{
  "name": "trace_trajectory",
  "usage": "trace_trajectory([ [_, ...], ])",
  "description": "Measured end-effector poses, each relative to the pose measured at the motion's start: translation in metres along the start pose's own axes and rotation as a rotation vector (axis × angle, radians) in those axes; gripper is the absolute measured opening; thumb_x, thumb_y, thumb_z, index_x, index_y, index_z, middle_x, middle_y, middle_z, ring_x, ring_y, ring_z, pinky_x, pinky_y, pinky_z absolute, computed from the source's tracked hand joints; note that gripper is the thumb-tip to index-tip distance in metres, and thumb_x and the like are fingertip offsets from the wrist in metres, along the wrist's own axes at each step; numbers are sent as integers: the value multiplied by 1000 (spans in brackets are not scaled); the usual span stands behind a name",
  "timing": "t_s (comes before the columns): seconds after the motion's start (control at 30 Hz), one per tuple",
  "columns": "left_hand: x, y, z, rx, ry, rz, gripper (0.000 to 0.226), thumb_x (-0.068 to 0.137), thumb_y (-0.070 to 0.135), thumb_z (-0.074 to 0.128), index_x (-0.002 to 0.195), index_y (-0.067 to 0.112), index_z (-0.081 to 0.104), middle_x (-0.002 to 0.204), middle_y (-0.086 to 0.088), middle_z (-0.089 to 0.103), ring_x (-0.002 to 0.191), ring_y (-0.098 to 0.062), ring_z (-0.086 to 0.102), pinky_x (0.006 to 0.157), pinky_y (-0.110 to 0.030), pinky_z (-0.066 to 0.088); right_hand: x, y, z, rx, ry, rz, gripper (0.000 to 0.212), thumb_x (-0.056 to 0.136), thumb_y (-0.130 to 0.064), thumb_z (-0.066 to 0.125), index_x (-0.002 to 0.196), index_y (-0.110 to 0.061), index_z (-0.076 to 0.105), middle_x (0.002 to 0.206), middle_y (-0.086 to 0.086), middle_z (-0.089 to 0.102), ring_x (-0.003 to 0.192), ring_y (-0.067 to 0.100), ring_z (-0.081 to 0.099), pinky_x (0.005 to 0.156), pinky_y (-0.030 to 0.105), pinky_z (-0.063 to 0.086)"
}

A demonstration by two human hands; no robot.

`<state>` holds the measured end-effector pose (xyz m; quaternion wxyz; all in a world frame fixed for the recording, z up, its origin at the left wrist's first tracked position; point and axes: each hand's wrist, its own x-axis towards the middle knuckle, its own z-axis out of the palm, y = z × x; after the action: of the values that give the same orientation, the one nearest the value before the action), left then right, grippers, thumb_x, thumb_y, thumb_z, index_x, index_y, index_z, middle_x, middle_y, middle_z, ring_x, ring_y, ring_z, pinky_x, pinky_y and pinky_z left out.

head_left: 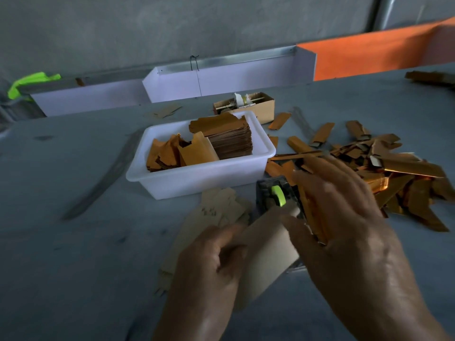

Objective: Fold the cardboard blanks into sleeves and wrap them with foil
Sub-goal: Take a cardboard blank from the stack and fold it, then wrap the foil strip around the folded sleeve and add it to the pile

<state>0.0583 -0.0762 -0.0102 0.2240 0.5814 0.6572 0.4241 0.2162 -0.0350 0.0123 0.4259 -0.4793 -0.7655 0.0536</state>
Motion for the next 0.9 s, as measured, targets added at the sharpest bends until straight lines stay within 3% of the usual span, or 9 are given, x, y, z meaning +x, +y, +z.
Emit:
trace_trajectory([
  [0.07,-1,4,-2,-48,-26,-6,39,79,12,70,87,50,67,86,20,71,82,8,63,69,-9,46,-2,0,3,-82,-102,-118,29,79,-23,66,107,-18,70,117,-2,64,121,22,51,102,55,37],
  [0.1,-1,5,-2,-84,-17,-19,37,77,15,72,92,48,67,85,20,70,79,7,64,66,-9,47,-4,1,4,-84,-150,-126,22,80,-28,62,98,-22,72,104,-6,68,111,20,58,99,56,40],
  [0.23,-1,3,1,-276,142,-92,50,71,14,78,112,35,60,83,15,70,64,3,62,59,-7,44,-5,0,4,162,-305,97,14,82,-32,57,88,-31,70,87,-17,60,80,2,58,69,15,47],
  [0.33,1,2,-1,-263,242,-123,61,66,29,80,119,41,52,90,20,69,61,-1,60,60,-12,46,-6,7,8,305,-332,238,14,80,-30,58,76,-42,64,79,-23,60,87,-10,52,64,7,44],
  [0.43,6,-2,-5,-466,266,-272,71,52,35,78,119,34,54,95,13,72,73,-1,67,60,-10,49,-7,15,13,454,-311,433,20,85,-26,59,75,-42,65,81,-29,61,78,-13,54,54,12,42],
  [0.6,2,-2,4,-1051,-33,-430,55,61,5,67,116,2,61,104,-15,72,88,-24,72,63,-30,60,-11,19,22,622,-255,669,12,88,-23,57,84,-31,66,77,-9,59,66,9,52,38,8,37],
  [0.7,-1,-3,23,-1087,-42,-475,45,58,3,68,103,4,69,98,-15,74,82,-25,73,59,-29,59,-11,14,27,669,-238,732,10,89,-23,57,87,-27,65,83,-4,58,70,13,51,37,9,36],
  [0.8,0,-3,37,-1009,63,-464,30,53,10,70,82,9,77,88,-13,75,77,-24,73,62,-29,60,-12,12,28,716,-230,750,9,89,-23,56,89,-24,65,86,-2,58,73,14,52,42,13,38],
  [0.9,2,-4,40,-949,193,-382,26,55,15,71,80,16,78,83,-11,75,75,-22,73,59,-25,56,-13,12,28,734,-236,731,7,87,-24,58,87,-23,65,83,-2,59,75,16,54,50,21,42],
])
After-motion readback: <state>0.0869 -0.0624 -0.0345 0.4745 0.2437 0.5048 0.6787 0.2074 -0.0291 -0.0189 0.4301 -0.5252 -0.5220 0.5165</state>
